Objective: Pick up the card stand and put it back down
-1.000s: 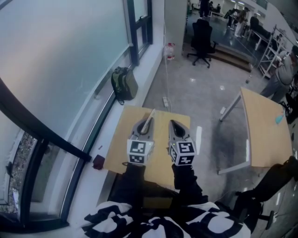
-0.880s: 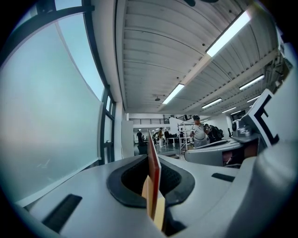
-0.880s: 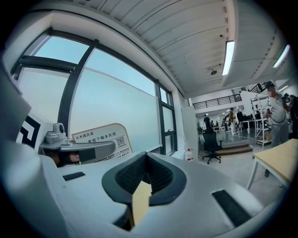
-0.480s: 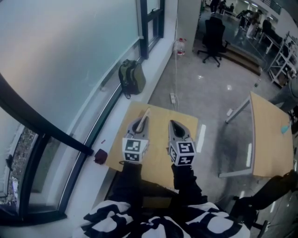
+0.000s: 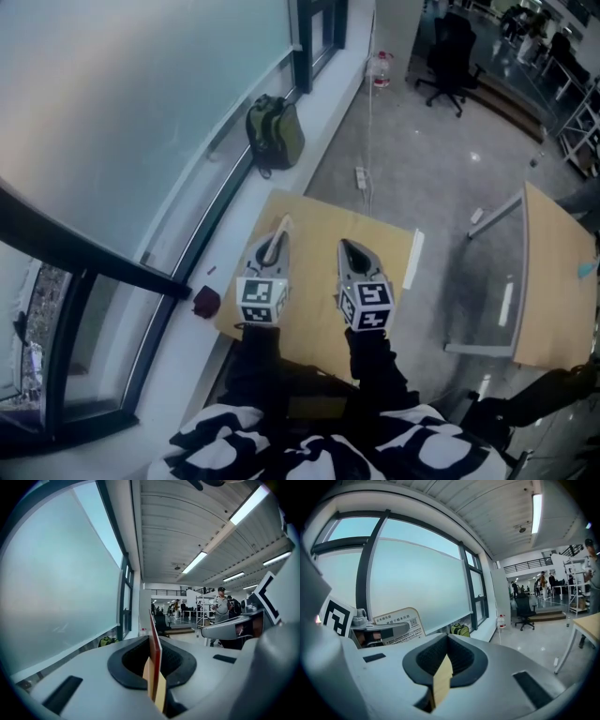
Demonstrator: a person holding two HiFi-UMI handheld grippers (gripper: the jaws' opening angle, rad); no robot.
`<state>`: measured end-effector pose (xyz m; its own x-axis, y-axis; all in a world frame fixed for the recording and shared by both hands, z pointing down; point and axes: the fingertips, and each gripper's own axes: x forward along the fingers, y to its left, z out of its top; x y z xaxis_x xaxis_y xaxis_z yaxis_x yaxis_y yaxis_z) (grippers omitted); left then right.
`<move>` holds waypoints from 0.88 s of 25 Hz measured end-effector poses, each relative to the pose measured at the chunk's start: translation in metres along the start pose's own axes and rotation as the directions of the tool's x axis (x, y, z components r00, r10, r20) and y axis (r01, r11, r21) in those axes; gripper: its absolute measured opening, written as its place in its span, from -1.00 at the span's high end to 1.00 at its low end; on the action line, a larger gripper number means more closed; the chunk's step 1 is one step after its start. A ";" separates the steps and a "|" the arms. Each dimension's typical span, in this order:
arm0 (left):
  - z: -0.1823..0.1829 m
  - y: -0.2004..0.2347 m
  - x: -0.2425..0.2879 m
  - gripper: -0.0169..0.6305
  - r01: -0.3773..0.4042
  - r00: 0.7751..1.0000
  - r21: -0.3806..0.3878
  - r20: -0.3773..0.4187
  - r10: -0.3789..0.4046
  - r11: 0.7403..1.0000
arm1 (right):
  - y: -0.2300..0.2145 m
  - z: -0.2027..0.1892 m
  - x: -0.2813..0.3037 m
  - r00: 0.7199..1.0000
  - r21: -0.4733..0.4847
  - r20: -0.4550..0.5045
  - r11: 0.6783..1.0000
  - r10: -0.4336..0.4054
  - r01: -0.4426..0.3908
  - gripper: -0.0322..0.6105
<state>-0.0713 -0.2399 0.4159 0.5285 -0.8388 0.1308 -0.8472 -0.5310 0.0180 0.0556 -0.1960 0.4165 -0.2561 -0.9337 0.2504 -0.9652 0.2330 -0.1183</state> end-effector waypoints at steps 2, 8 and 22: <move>-0.013 0.007 0.008 0.88 -0.013 1.000 -0.016 -0.026 0.012 1.000 | -0.004 -0.007 0.010 1.000 0.016 -0.024 1.000 0.013 -0.012 0.85; -0.074 0.042 0.042 0.88 -0.035 0.992 -0.058 -0.124 0.028 0.998 | -0.018 -0.043 0.062 0.994 0.046 -0.105 0.999 0.012 -0.007 0.85; -0.167 0.092 0.115 0.88 0.135 0.938 0.127 -0.335 -0.086 0.983 | -0.050 -0.129 0.110 0.954 0.127 -0.294 0.992 0.051 -0.013 0.85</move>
<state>-0.0974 -0.3656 0.5979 0.5506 -0.7010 0.4532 -0.7541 -0.6505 -0.0900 0.0686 -0.2750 0.5740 -0.3086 -0.7993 0.5156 -0.9473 0.2091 -0.2429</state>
